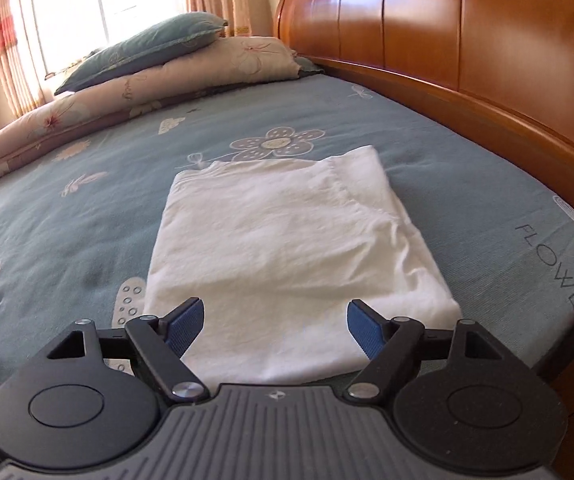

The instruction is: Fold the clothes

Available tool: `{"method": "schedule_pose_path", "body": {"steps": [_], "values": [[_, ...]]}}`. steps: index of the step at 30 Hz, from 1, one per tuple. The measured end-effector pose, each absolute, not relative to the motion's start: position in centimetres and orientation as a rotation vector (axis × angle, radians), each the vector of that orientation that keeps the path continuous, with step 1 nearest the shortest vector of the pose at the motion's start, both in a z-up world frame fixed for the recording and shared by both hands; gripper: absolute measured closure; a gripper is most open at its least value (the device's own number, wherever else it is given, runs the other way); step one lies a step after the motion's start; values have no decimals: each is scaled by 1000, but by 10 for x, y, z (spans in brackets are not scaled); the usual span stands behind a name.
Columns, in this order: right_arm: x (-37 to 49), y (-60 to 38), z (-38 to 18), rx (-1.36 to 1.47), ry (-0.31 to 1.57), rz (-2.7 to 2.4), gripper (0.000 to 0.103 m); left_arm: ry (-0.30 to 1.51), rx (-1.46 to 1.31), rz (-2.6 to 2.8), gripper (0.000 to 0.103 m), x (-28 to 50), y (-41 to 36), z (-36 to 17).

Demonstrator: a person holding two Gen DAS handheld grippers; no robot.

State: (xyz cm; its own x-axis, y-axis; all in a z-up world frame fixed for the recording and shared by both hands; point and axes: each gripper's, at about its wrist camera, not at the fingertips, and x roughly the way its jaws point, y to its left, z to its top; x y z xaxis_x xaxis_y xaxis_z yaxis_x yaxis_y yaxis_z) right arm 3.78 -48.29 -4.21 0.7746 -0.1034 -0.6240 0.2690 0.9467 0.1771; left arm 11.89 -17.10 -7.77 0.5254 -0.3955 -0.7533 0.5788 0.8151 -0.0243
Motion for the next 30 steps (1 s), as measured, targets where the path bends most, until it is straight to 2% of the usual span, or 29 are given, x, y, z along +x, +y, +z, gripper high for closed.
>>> {"method": "schedule_pose_path", "body": {"steps": [7,11,13,19,22,26,30], "values": [[47,-508,-59,289,733,-331,21,841,288,-551,14,125,-177,-87],[58,-495,-41,182,644,-330,20,844,270,-529,14,129,-176,-88],[76,-488,-33,145,614,-282,16,844,272,-529,13,130,-179,-88],[130,-498,-63,155,731,-335,16,832,268,-546,13,130,-175,-86],[127,-507,-59,243,695,-348,16,832,261,-532,13,135,-171,-84],[139,-501,-40,210,610,-311,14,829,253,-529,13,137,-170,-83],[173,-515,-45,236,652,-330,14,823,277,-534,13,135,-171,-84]]}}
